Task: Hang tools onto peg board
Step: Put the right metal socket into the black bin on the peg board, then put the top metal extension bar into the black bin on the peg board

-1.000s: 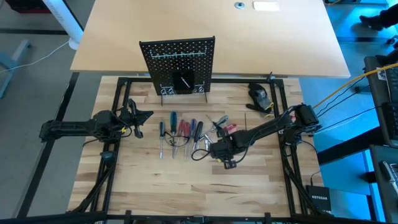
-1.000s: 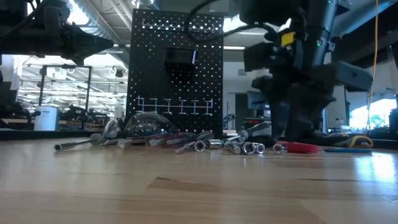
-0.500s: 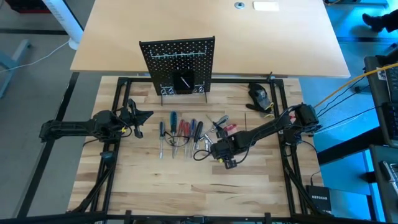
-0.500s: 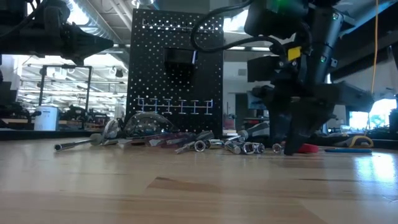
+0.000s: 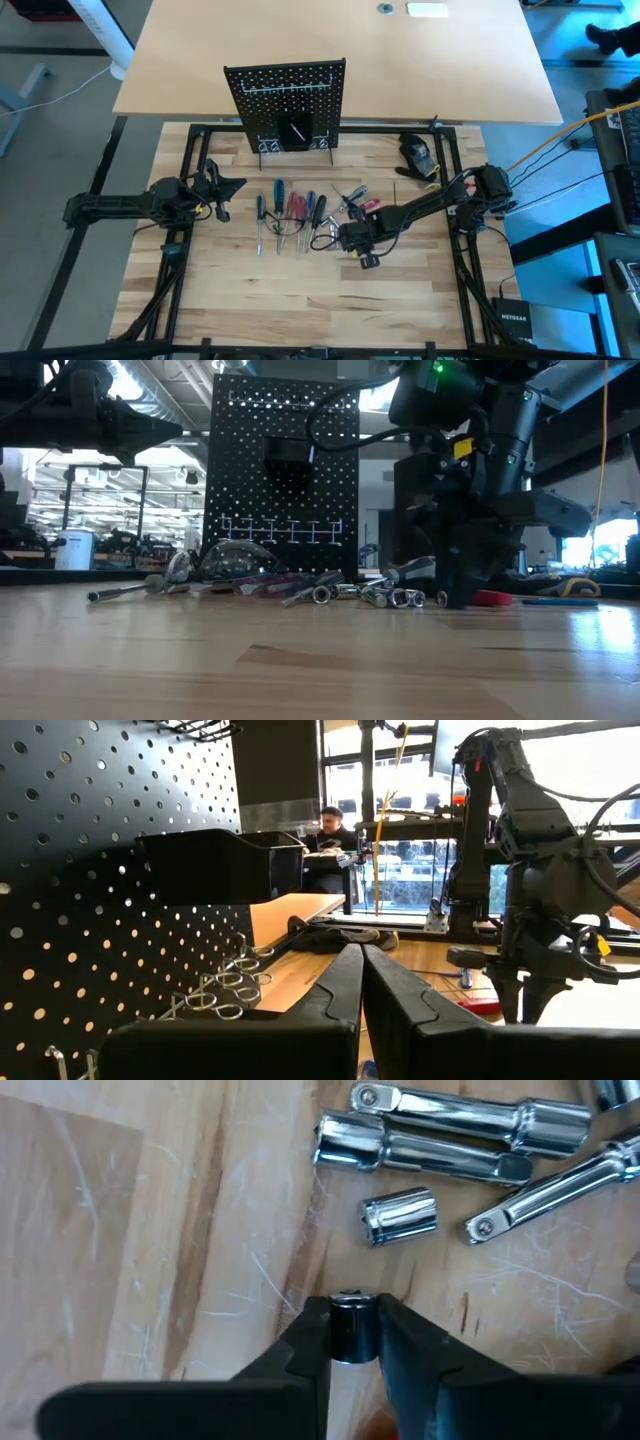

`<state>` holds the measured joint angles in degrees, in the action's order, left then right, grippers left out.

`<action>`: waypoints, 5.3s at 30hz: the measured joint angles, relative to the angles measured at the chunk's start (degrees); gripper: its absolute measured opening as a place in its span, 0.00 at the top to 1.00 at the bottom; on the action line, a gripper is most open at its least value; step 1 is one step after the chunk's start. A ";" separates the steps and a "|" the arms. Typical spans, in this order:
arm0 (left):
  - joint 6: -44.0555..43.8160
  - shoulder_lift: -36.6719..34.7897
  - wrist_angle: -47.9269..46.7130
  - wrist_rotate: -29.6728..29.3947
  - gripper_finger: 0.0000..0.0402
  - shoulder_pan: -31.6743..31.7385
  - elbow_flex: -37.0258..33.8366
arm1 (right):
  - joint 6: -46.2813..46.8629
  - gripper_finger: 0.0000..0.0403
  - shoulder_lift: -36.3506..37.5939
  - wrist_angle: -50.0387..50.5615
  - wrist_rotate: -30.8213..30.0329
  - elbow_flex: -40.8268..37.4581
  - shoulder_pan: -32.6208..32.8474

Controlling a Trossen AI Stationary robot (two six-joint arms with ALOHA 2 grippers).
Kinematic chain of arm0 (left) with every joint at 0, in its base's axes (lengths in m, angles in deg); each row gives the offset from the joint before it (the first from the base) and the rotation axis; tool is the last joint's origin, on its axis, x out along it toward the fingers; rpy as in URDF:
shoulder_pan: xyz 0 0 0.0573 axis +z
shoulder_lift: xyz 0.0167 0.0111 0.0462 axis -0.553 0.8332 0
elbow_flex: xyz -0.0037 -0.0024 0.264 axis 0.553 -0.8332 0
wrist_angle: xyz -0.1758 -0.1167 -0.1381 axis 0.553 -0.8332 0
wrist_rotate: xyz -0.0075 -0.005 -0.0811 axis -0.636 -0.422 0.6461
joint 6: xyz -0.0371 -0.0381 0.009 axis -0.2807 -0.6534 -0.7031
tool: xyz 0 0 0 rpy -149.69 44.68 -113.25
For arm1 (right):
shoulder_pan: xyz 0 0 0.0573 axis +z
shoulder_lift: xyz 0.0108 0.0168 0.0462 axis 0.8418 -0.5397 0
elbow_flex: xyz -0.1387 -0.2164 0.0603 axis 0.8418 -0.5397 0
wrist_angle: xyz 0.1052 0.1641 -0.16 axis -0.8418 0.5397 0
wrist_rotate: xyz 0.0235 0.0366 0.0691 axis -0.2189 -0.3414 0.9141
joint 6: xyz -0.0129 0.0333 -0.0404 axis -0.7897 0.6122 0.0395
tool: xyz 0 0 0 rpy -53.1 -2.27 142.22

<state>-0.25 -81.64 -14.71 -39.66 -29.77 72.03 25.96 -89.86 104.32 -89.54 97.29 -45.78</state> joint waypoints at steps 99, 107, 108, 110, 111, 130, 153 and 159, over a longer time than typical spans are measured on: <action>-0.41 -0.01 -0.04 -0.01 1.00 0.02 0.00 | 0.64 0.55 1.66 31.59 -20.72 44.80 -4.31; -0.42 -0.01 0.00 -0.01 1.00 0.00 0.00 | 7.69 0.55 1.51 32.61 -14.75 35.28 -1.29; -0.42 -0.02 0.00 -0.02 1.00 0.02 0.00 | 7.94 0.55 1.51 32.35 -14.75 33.93 -1.27; -0.42 -0.01 0.02 -0.01 1.00 0.02 0.00 | 9.02 0.55 1.51 31.45 -14.73 31.37 -1.33; -0.38 0.00 0.03 -0.02 1.00 0.00 0.00 | 9.60 0.55 1.51 30.73 -14.73 30.06 -1.41; -0.02 -0.02 0.07 -0.02 1.00 0.02 0.00 | 22.72 0.55 1.49 8.21 -8.00 12.66 -3.77; -0.02 -0.02 0.11 -0.01 1.00 0.00 0.00 | 29.03 0.55 -2.90 -2.94 -3.31 5.55 -5.61; -0.02 -0.01 0.08 -0.02 1.00 0.00 0.00 | 29.00 0.55 -3.94 -3.52 -4.22 5.75 -6.08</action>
<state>-0.27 -81.65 -14.64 -39.68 -29.77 72.03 54.97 -93.80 100.81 -93.76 103.04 -51.86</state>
